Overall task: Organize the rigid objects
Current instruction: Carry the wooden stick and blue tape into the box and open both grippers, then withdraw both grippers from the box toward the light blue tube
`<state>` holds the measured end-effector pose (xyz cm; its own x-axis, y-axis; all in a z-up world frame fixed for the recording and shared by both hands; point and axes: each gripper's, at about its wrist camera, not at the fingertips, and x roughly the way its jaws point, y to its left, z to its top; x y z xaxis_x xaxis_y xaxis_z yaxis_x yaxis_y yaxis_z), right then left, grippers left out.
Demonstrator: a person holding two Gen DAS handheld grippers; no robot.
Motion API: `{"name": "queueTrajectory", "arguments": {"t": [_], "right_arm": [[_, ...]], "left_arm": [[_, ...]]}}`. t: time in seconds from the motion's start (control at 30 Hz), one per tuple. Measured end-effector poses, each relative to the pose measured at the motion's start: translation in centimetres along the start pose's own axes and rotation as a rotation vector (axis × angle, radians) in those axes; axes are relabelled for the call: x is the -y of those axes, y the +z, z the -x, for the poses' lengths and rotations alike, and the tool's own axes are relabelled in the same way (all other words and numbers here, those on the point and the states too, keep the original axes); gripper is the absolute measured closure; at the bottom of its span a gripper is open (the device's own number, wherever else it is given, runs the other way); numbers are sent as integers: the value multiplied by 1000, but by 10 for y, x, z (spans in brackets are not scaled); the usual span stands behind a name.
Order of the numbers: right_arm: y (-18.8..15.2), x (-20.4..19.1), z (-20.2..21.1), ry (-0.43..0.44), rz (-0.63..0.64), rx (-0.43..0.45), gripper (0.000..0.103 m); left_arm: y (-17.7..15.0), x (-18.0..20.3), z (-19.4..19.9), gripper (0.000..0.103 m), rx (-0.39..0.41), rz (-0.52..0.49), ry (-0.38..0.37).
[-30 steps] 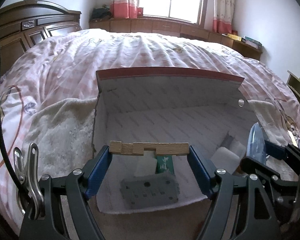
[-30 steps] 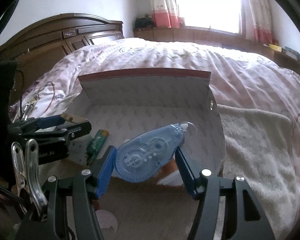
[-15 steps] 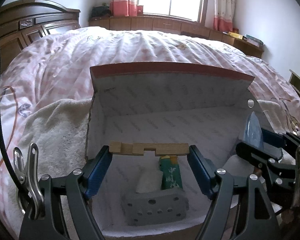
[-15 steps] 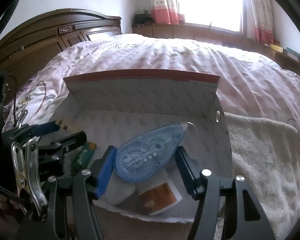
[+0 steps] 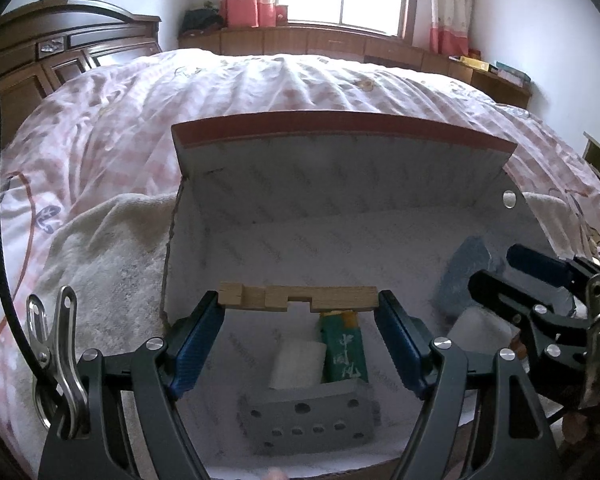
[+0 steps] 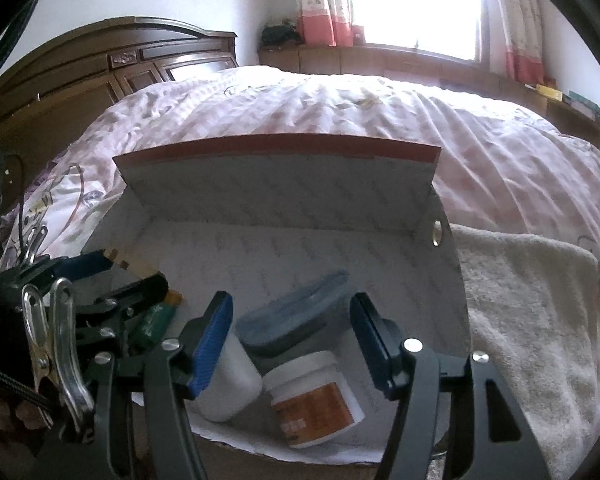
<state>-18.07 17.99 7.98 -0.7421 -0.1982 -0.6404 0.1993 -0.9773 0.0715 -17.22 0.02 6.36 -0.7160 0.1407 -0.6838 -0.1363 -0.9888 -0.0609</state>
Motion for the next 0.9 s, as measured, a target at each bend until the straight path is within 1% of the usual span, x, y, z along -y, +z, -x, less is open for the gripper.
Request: {"name": "queueTrajectory", "arguments": {"t": [0.13,0.4,0.7,0.8,0.9], "right_arm": [[1,1,1,-2,-3,-3,38],[0,1,8,4,-15,1,38],[-4,-1,21,22,-30,6,38],[-7,0,25,22,-33,9,37],[-12,2,28,25,-44,5,37]], "left_arm": [[-1,3,0,24,-4,-11,17],[-4,0,6,24,-12,12,6],[-6,1,22,24,12,12,9],[-8,2,23,24,13,14,24],[-12,3,25,24,4,16,17]]}}
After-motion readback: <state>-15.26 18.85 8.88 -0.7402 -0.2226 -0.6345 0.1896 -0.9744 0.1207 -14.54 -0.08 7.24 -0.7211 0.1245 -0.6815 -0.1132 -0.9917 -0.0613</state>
